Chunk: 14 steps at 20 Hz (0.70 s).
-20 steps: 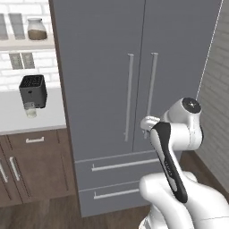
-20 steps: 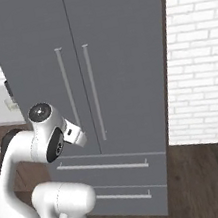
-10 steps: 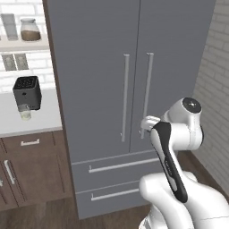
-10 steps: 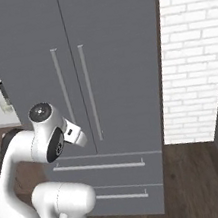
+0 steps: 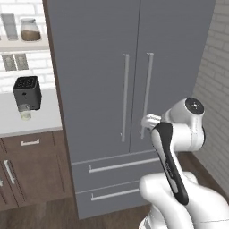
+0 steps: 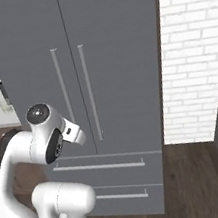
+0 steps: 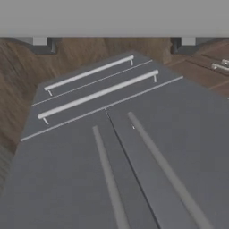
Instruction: Grab a lemon wedge from the fridge and one ice cube from the ice bowl, and put them in the glass of lemonade.
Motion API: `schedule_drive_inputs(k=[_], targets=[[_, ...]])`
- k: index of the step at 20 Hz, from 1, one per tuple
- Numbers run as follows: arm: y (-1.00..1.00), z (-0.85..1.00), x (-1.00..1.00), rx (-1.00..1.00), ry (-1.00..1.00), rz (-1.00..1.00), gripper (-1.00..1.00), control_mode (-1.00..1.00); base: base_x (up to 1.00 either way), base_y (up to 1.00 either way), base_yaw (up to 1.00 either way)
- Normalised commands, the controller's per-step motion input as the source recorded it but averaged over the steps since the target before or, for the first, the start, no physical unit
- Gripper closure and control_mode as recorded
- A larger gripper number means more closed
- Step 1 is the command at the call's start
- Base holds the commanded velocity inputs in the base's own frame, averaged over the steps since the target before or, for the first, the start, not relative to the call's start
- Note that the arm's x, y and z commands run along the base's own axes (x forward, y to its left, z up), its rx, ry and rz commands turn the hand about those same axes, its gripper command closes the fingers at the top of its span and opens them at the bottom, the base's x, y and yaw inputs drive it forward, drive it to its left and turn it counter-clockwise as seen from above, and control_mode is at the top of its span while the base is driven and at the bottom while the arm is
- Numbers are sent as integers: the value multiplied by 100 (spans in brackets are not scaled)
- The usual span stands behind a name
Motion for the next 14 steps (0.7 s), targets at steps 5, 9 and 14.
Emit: schedule_drive_inputs(k=[5,9,14], targets=[[18,69,-2,-13,-24,6,-100,-100,0,0,0],[-3,46,-6,-7,-14,-4,-100,-100,0,0,0],[3,2,-4,0,-23,-5,-100,-100,0,0,0]])
